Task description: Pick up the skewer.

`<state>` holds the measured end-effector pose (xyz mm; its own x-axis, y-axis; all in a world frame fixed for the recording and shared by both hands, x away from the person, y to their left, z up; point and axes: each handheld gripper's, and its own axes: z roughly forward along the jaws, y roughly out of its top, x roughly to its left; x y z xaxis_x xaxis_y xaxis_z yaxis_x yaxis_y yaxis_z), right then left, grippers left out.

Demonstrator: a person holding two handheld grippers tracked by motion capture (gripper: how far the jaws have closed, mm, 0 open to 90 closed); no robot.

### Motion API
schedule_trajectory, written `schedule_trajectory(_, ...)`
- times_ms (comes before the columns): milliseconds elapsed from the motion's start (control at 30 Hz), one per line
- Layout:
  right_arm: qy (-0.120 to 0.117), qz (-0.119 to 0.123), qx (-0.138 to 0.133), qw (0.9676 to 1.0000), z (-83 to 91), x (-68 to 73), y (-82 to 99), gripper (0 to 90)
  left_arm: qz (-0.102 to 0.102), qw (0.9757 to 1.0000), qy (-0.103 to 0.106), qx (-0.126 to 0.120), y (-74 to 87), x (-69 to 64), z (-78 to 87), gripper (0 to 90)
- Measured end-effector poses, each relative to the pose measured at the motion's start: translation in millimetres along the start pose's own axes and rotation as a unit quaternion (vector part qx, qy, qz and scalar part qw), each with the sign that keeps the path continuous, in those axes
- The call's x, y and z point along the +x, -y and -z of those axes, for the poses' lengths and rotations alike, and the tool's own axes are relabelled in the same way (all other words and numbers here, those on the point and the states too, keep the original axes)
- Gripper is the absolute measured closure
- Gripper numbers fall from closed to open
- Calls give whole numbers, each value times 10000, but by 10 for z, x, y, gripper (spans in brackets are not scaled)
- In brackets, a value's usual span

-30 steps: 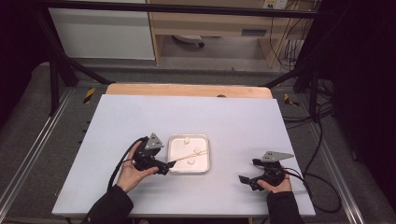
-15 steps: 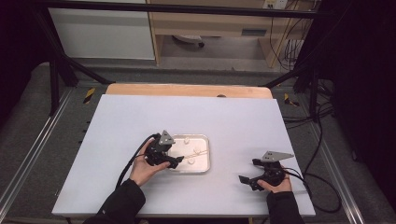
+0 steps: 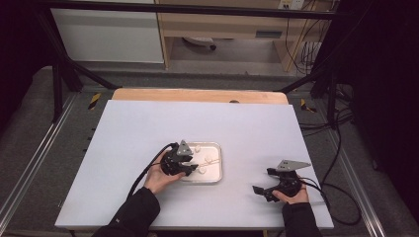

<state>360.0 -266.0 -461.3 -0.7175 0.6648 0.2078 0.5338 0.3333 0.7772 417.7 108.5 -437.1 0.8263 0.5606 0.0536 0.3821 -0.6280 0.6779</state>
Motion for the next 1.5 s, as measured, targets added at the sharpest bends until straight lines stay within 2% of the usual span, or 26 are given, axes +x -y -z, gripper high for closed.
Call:
schedule_trajectory(200,-6,-4,1,10000,0,1,0,7,-56,9999,141,-30,4,-2,-31,730)
schedule_trajectory(733,-13,-9,11,10000,-2,2,0,7,-207,9992,336,-40,14,-19,-66,877)
schedule_trajectory(967,-12,4,8,10000,-1,1,0,7,-196,9991,369,-124,12,-22,-39,883)
schedule_trajectory(1233,3,-2,17,10000,-1,4,0,7,-125,9988,338,-324,1,-33,101,884)
schedule_trajectory(1333,15,-19,0,10000,-3,6,-4,7,-75,9989,328,-341,13,-41,144,884)
schedule_trajectory(1500,71,96,22,9999,-22,35,-36,6,-25,9990,311,-319,40,-49,185,885)
